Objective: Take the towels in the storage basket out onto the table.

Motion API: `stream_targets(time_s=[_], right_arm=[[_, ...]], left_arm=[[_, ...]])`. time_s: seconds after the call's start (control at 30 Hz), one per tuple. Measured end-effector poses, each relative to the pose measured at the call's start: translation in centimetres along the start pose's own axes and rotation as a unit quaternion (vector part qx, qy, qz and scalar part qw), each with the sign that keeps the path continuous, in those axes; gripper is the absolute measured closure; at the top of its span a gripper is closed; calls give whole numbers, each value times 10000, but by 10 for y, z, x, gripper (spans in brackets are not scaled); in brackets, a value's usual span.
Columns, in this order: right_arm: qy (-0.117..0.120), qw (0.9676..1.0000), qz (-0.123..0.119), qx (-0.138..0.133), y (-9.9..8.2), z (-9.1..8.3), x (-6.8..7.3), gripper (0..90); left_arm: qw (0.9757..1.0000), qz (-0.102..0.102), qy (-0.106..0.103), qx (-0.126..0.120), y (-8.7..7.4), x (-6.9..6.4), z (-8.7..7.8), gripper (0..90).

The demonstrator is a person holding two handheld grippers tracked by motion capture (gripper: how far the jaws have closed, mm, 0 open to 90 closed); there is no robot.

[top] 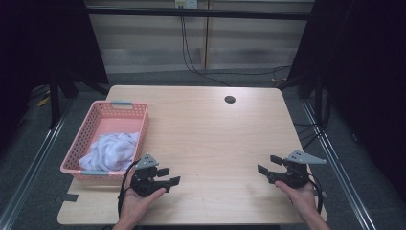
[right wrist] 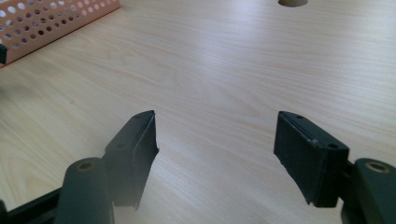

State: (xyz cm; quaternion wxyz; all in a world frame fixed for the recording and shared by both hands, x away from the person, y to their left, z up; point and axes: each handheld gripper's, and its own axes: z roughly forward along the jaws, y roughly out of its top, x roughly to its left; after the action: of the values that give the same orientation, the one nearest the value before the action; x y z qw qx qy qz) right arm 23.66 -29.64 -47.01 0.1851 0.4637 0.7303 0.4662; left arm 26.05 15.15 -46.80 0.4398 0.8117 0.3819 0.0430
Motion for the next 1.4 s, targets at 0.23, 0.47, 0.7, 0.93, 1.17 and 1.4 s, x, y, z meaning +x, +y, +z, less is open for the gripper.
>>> stream_targets(time_s=[0.23, 0.47, 0.7, 0.93, 1.17, 1.4], right_arm=[[176, 9997, 79, 133, 0, -2, 2, 306], [269, 9992, 10, 290, 0, -4, 8, 270], [335, 9990, -73, 285, -1, -13, 13, 250], [421, 9980, -200, 424, -8, -7, 16, 220], [501, 9974, -253, 459, -7, -1, 19, 217], [533, 9974, -175, 463, -7, 2, 19, 199]], left_arm=[[9999, -38, 66, 112, 1, 3, 3, 359], [9999, 11, 129, -42, 9, 3, -15, 319], [9995, 12, 251, -205, 10, 8, -37, 274], [9977, 376, 571, -34, 18, 14, -61, 222], [9968, 105, 757, -247, 36, 51, -100, 218], [9938, -32, 1112, 35, 45, 82, -119, 177]])
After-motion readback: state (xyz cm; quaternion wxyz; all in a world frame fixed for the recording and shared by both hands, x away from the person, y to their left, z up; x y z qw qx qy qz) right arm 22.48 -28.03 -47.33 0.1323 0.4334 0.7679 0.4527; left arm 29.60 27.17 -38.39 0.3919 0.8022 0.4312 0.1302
